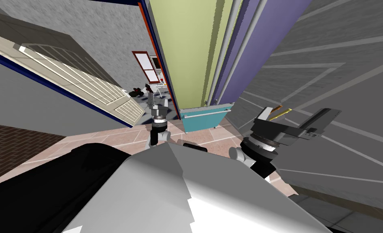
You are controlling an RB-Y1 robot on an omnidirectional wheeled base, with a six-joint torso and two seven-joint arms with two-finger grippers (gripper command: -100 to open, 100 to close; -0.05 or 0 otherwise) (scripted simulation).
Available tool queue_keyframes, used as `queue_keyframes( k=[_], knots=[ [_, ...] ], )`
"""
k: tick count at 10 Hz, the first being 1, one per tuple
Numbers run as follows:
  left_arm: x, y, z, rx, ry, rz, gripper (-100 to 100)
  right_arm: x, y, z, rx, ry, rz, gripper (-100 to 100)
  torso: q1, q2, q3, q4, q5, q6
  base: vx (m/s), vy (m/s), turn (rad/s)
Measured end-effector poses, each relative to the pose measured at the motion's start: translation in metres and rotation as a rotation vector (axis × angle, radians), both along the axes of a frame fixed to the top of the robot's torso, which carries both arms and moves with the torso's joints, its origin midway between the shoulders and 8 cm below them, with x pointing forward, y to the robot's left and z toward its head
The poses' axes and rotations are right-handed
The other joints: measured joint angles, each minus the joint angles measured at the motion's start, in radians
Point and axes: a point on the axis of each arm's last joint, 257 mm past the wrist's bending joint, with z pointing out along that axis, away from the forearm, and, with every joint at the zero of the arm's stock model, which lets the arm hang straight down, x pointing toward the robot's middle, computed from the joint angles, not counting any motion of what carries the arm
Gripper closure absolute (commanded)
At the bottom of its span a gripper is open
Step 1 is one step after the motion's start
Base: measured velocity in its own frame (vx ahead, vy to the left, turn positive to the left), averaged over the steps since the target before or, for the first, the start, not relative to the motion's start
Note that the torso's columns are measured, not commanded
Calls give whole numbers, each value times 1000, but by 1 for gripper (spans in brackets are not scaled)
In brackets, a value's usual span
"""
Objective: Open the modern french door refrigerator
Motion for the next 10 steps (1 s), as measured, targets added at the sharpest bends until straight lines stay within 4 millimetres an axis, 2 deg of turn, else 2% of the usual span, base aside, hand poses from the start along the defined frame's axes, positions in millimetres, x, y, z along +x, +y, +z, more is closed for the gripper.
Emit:
queue_keyframes(
  k=[2,9,10],
  knots=[
    [0,0,0,0,0,0,0,0,0,0,0,0,0,0,0,104,-209,105,0,0,0,0,0],
    [0,0,0,0,0,0,0,0,0,0,0,0,0,0,0,618,-1234,617,0,0,0,0,0],
    [0,0,0,0,0,0,-100,0,0,0,0,0,0,0,0,691,-1382,691,0,0,25,-10,23]
  ],
)
